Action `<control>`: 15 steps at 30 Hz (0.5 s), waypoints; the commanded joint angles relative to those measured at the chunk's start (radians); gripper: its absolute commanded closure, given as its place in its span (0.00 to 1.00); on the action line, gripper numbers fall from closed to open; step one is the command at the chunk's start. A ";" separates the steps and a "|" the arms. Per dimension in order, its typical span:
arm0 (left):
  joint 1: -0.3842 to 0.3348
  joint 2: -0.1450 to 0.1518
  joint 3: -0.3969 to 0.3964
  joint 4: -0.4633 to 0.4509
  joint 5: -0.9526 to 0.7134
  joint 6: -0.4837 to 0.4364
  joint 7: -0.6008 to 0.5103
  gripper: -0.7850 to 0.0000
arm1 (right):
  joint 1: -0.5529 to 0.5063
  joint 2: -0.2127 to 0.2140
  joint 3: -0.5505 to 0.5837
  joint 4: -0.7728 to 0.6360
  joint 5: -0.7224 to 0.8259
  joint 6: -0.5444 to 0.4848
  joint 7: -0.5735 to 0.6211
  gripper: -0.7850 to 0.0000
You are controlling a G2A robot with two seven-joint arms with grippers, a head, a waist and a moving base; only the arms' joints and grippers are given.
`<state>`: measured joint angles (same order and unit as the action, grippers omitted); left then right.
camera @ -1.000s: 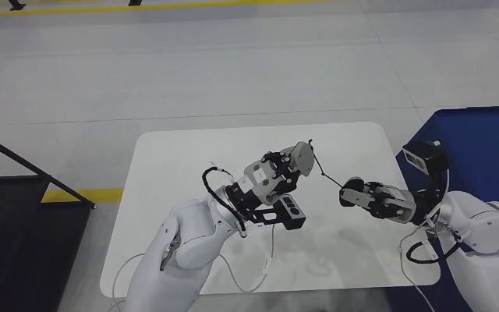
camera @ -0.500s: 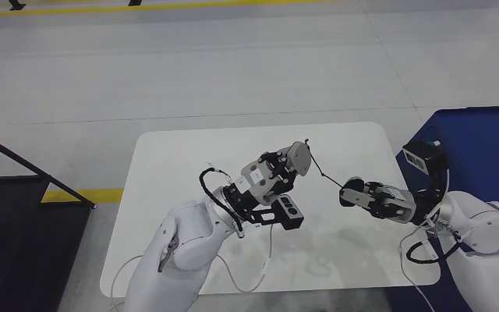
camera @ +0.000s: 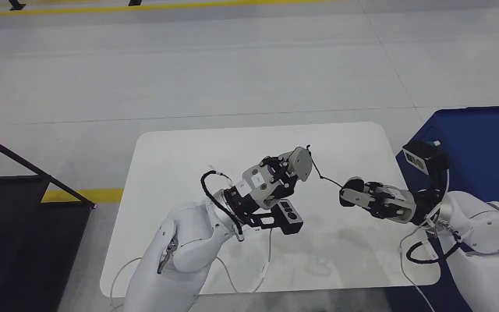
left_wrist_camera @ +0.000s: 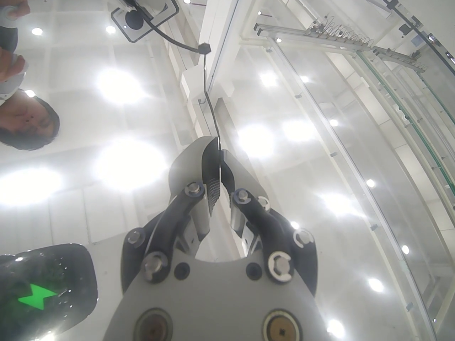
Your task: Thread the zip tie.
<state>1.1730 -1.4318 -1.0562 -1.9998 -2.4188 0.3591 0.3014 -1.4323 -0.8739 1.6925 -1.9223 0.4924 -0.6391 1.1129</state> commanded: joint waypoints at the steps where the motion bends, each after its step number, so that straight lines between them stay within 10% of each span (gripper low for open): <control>1: -0.003 0.000 0.003 -0.001 -0.001 0.001 0.001 1.00 | 0.000 0.000 0.000 0.000 0.000 0.000 0.000 1.00; 15: -0.011 -0.002 0.016 0.018 -0.070 -0.008 0.032 1.00 | 0.000 0.000 0.000 0.000 0.000 0.000 0.000 1.00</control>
<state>1.1606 -1.4336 -1.0409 -1.9848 -2.4842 0.3565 0.3303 -1.4323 -0.8739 1.6925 -1.9223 0.4924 -0.6391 1.1129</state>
